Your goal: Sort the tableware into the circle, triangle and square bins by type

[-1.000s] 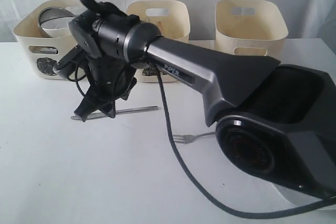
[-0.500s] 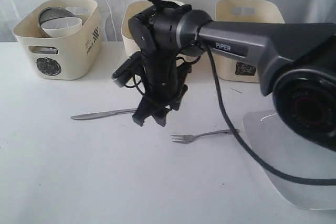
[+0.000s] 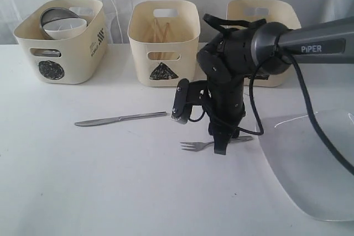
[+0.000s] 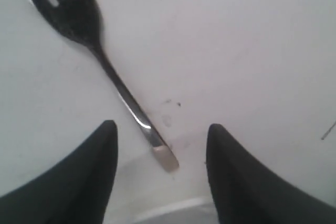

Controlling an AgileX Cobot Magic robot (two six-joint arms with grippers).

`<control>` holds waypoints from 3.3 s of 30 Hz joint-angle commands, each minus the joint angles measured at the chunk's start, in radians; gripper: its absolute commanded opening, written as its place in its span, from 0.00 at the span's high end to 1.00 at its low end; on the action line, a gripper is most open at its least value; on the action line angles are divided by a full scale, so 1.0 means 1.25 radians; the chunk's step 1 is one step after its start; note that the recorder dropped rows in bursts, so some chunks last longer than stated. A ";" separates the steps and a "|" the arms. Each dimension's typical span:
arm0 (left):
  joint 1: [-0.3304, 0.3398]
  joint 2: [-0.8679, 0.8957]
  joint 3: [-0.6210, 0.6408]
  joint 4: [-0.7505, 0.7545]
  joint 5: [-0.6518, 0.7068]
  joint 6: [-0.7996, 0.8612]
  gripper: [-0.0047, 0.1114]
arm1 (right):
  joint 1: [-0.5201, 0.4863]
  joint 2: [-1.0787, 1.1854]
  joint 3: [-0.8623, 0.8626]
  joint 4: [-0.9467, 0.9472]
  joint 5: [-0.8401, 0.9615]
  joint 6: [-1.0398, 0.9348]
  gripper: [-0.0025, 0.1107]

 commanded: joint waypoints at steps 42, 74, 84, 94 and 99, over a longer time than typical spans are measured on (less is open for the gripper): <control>0.002 -0.004 0.003 -0.004 0.002 0.000 0.96 | -0.055 0.054 0.021 0.335 0.014 -0.110 0.98; 0.002 -0.004 0.003 -0.004 0.002 0.000 0.96 | -0.109 -0.078 -0.110 0.927 -0.697 0.039 0.98; 0.002 -0.004 0.003 -0.004 0.002 0.000 0.96 | -0.111 0.146 -0.361 0.914 -0.583 0.021 0.84; 0.002 -0.004 0.003 -0.004 0.002 0.000 0.96 | -0.091 -0.007 -0.315 0.517 -0.162 -0.041 0.55; 0.002 -0.004 0.003 -0.004 0.002 0.000 0.96 | -0.031 -0.046 -0.209 0.547 -0.110 0.009 0.81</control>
